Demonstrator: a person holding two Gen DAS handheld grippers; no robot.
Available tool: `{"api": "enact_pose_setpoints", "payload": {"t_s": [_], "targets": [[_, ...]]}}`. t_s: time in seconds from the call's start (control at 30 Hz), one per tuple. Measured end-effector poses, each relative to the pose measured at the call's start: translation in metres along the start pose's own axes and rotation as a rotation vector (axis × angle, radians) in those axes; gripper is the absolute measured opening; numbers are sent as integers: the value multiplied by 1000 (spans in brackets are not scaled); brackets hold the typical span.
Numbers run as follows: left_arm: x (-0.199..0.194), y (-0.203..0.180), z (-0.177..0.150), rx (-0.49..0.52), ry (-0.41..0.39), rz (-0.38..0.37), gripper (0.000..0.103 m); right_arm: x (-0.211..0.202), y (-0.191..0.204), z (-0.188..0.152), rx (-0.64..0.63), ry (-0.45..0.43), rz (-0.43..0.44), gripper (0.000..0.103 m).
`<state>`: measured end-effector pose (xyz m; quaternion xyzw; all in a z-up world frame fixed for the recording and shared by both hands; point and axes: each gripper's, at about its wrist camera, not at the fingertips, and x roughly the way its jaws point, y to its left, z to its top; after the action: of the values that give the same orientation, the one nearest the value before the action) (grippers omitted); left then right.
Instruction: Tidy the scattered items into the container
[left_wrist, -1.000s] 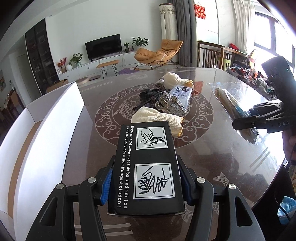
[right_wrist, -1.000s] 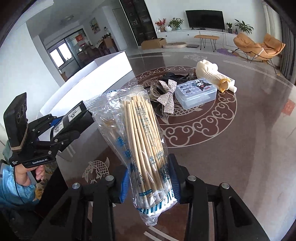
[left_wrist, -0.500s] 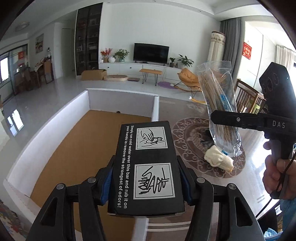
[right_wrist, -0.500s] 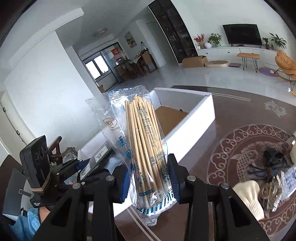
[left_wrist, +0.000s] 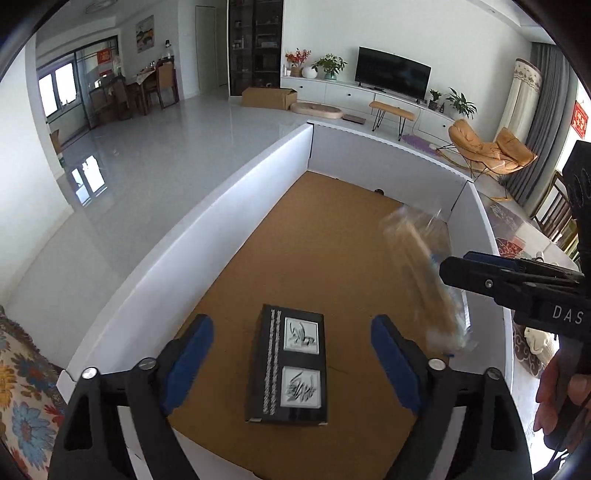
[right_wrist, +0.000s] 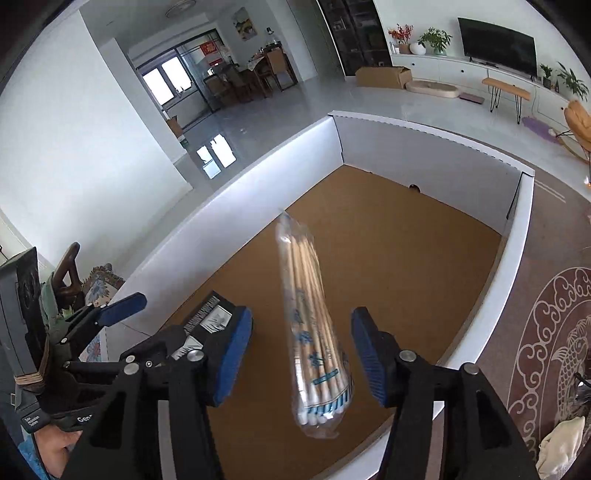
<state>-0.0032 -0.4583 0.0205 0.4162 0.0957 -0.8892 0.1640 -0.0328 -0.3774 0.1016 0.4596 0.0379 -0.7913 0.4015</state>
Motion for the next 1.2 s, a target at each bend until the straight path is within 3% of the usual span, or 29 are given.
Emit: {"api": "enact_pose_setpoints", "payload": {"t_s": [0.17, 0.3, 0.47, 0.6, 0.7, 0.77, 0.83, 0.9, 1.0, 1.2], "targets": [[-11, -2, -7, -18, -24, 10, 98, -39, -5, -14, -18, -98, 8, 62], [-44, -37, -12, 46, -92, -10, 98, -98, -30, -44, -4, -218, -24, 62], [-94, -112, -25, 143, -191, -137, 99, -182, -86, -125, -22, -386, -200, 62], [-113, -182, -52, 214, -220, -271, 100, -241, -150, -206, 80, -485, -306, 62], [-104, -233, -80, 257, -179, -362, 100, -259, -212, -257, 251, -428, -372, 63], [-88, -269, -97, 300, -134, -389, 100, -263, -250, -287, 351, -389, -344, 62], [-69, -302, -110, 342, -94, -407, 100, -266, -273, -310, 411, -368, -416, 62], [-52, -330, -123, 380, -58, -413, 100, -269, -281, -324, 422, -342, -518, 62], [-37, -357, -139, 419, -48, -416, 100, -273, -292, -332, 425, -325, -594, 62], [-12, -383, -141, 510, -62, -415, 100, -268, -303, -345, 484, -323, -582, 62]]}}
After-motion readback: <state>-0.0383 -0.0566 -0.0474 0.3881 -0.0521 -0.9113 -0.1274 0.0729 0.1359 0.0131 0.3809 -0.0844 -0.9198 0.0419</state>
